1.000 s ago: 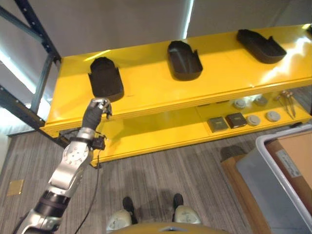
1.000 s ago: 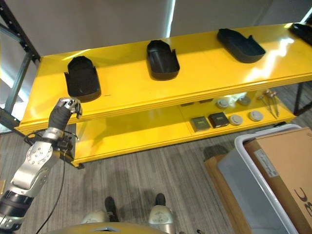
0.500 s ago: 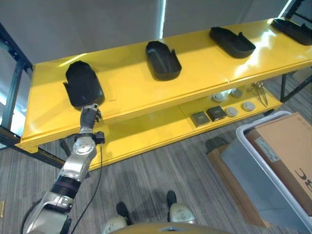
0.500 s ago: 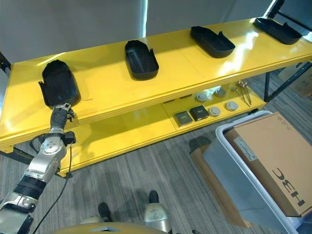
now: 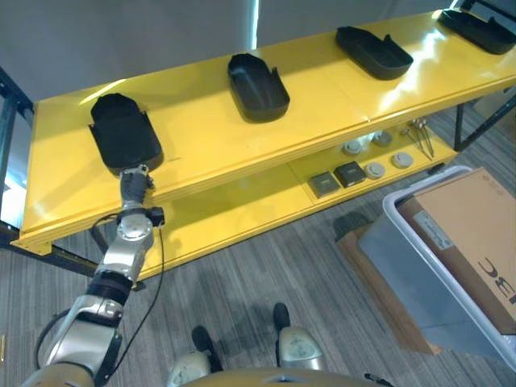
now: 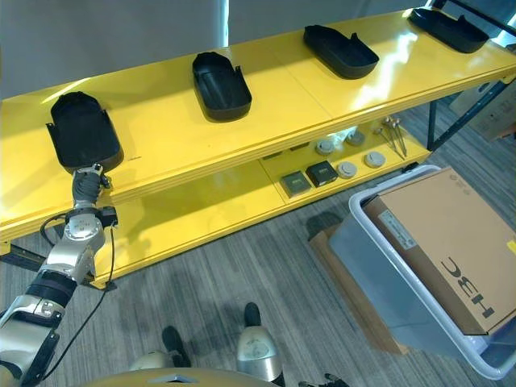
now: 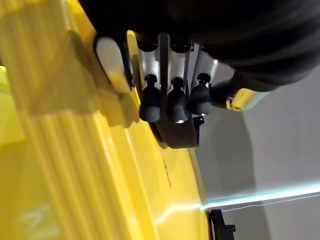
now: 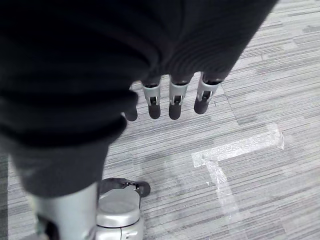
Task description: Move parts from the plastic box to the shelf.
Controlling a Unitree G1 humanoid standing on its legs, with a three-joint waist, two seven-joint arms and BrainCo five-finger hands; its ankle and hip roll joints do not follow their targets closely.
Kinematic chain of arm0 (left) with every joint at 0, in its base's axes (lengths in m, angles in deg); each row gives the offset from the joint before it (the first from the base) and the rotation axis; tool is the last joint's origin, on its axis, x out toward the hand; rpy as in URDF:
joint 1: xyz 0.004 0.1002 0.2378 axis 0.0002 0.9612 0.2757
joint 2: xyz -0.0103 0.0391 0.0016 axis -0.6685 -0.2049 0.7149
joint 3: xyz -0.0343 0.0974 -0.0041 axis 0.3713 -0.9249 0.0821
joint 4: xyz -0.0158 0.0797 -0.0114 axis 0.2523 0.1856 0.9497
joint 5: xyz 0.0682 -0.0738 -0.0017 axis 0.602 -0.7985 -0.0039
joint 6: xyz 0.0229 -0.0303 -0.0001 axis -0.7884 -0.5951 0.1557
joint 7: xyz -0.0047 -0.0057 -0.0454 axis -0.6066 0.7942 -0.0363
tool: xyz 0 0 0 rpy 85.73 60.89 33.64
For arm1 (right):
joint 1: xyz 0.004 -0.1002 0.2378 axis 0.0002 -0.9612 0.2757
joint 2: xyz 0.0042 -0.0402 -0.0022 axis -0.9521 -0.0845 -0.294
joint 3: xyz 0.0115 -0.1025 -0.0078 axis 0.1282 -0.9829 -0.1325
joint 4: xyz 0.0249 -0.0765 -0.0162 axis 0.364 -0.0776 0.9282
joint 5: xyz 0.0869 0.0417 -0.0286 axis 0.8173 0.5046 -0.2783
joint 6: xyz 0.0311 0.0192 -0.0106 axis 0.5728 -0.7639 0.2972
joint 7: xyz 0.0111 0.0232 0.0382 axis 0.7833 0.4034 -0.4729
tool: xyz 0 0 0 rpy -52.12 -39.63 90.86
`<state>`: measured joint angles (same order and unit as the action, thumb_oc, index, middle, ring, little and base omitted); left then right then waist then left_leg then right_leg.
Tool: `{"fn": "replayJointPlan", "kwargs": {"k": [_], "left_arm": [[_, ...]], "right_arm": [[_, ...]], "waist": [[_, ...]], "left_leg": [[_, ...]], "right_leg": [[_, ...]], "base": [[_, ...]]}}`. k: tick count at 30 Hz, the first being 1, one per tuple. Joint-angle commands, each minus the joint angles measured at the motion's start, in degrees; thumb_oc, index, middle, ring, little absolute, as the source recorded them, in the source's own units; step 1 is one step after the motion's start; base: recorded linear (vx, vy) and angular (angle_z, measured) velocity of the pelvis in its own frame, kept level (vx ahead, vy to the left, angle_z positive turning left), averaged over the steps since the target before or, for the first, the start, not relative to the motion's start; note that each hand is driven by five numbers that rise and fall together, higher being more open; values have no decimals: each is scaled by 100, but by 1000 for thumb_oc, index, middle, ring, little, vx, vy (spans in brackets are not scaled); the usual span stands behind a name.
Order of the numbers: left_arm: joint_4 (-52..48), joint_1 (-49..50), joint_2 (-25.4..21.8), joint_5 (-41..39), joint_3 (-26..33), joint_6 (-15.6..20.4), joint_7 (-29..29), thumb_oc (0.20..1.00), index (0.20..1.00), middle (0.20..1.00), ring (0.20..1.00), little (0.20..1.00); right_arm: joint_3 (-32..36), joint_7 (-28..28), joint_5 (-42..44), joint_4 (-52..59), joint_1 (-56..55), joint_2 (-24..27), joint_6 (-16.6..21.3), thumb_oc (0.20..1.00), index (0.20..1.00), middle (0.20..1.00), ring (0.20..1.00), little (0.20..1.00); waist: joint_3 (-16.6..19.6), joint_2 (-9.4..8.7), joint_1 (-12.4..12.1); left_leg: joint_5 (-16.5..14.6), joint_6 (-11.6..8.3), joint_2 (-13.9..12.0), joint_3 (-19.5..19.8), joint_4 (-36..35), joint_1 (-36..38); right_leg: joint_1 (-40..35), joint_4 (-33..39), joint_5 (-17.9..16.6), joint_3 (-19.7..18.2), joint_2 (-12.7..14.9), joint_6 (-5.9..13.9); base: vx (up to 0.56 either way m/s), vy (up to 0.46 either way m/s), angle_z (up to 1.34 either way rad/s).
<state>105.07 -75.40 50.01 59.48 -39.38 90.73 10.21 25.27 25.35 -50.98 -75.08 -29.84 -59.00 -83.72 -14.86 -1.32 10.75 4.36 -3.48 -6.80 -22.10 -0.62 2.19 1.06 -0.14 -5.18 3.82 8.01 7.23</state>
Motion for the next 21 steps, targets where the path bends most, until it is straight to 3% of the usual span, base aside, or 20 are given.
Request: {"fn": "replayJointPlan", "kwargs": {"k": [1,17,21], "left_arm": [[336,-677,-282,-22,175,298,-78,200,200,200,200,200],[1370,-1288,-645,-243,303,-143,-371,200,200,200,200,200],[1560,-1448,-761,-333,303,-8,-294,200,200,200,200,200]], "right_arm": [[-221,-68,-228,32,96,237,23,1000,1000,1000,1000,1000],[-366,-104,-129,35,271,367,30,1000,1000,1000,1000,1000],[-410,-107,-86,-30,311,377,103,1000,1000,1000,1000,1000]], "waist": [[-20,-74,66],[-153,-114,180],[-210,-135,188]], "left_leg": [[-404,-246,-698,83,855,-161],[-400,-284,-763,62,965,-312],[-409,-289,-797,78,1026,-376]], "right_leg": [[93,-366,207,-112,397,345],[200,-392,240,-211,340,314],[248,-415,241,-221,324,301]], "base": [[0,0,0],[-11,-3,-4],[-43,-14,-2]]}}
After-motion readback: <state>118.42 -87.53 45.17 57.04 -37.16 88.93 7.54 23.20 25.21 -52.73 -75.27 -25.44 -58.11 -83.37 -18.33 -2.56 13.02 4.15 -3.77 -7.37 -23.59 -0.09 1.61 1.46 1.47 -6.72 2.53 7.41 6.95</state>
